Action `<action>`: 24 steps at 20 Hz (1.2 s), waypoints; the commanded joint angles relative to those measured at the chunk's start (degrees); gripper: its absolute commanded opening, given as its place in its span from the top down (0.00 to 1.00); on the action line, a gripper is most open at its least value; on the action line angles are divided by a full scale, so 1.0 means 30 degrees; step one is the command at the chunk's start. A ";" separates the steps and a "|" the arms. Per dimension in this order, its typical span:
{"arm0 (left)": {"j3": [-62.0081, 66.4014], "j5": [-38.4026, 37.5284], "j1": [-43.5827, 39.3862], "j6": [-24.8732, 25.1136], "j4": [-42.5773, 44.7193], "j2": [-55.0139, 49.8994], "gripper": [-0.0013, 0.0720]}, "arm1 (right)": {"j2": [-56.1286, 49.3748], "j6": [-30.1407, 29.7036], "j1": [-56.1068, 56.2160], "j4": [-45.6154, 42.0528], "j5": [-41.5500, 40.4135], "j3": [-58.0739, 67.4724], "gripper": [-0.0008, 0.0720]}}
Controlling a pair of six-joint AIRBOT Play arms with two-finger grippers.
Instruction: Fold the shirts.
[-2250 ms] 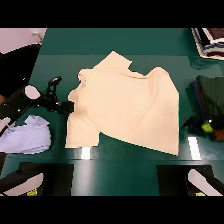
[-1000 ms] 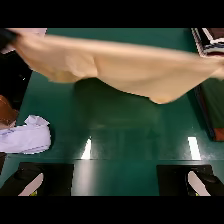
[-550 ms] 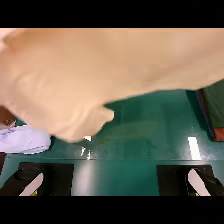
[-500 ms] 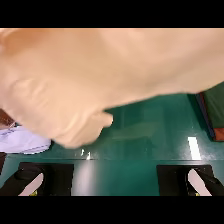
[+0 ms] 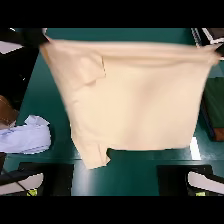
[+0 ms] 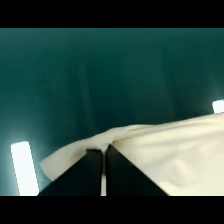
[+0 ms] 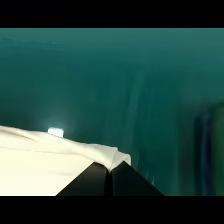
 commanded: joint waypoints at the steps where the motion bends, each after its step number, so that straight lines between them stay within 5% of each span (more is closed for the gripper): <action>1: -0.1107 0.0000 0.0007 0.0036 -0.0153 -0.4350 0.95 | -0.4626 0.0226 0.0554 -0.0313 0.0576 -0.0743 0.97; 7: -0.1020 0.6870 0.0007 0.0044 -0.0146 -0.7045 0.95 | -0.9777 0.0219 0.0554 -0.0313 -0.0670 0.4473 0.97; 13: -0.0750 0.1654 0.0000 0.0036 -0.0095 -0.7031 0.95 | -0.7963 -0.0160 0.0466 -0.1537 -0.1428 0.1450 0.97; 18: -0.4379 0.1552 -0.0029 0.0029 -0.0729 -0.7031 0.95 | -0.6732 -0.0146 0.0474 -0.1632 -0.2280 -0.3300 0.97; 19: -0.4889 0.1574 -0.0036 0.0036 -0.0765 -0.7031 0.86 | -0.6732 -0.0146 0.0466 -0.1355 -0.2339 -0.3752 0.94; 20: -0.5238 0.1566 -0.0036 0.0029 -0.0787 -0.7031 0.46 | -0.6732 -0.0146 0.0430 -0.0648 -0.2470 -0.4116 0.67; 21: -0.5362 0.1537 -0.0036 0.0029 -0.0801 -0.7031 0.22 | -0.6732 -0.0138 0.0240 0.0087 -0.2477 -0.4277 0.45; 24: -0.5384 0.0765 0.0007 0.0036 -0.0175 -0.6025 0.31 | -0.6135 -0.0291 -0.0466 0.2222 -0.1566 -0.4284 0.45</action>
